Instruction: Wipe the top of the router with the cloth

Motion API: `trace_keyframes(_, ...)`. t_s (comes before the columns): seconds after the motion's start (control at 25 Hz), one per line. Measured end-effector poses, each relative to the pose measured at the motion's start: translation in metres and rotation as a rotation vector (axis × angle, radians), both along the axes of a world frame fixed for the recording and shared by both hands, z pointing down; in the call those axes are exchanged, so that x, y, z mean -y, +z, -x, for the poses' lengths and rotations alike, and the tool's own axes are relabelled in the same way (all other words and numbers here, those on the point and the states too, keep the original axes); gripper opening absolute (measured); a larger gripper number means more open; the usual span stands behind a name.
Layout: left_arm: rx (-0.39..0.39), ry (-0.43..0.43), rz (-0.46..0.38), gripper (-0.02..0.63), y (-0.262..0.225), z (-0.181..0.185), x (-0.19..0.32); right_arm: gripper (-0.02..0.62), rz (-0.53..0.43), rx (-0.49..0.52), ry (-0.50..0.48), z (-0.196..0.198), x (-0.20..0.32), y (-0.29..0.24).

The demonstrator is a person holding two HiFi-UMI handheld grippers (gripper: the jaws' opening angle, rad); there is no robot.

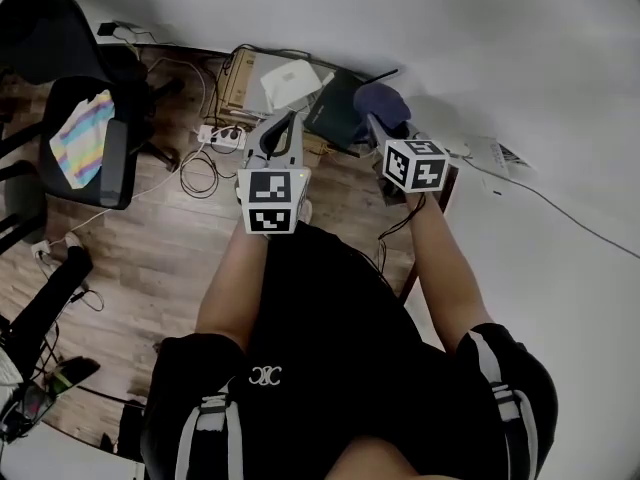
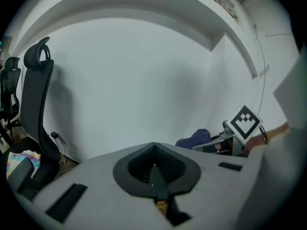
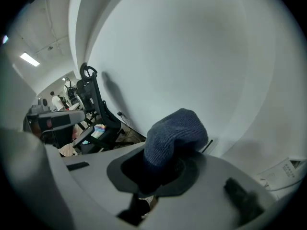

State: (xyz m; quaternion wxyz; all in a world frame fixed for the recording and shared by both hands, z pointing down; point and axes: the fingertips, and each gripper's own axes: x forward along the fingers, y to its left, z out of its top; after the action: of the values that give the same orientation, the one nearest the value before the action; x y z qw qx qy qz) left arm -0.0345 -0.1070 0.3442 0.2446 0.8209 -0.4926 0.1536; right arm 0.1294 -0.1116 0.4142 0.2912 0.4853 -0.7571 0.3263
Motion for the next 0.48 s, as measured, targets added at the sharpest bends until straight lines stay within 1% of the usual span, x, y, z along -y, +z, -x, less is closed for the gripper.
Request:
trace_keyframes(0.32,-0.012,0.025,0.086,0.011,0.07,0.009,0.035,0.048,0.155,-0.043,0.053,-0.004,0.041,0.072)
trace_keyframes(0.48,-0.005,0.06,0.127,0.011,0.1,0.0,0.038,0.047,0.213,0.0,0.08,-0.009,0.052,0.105)
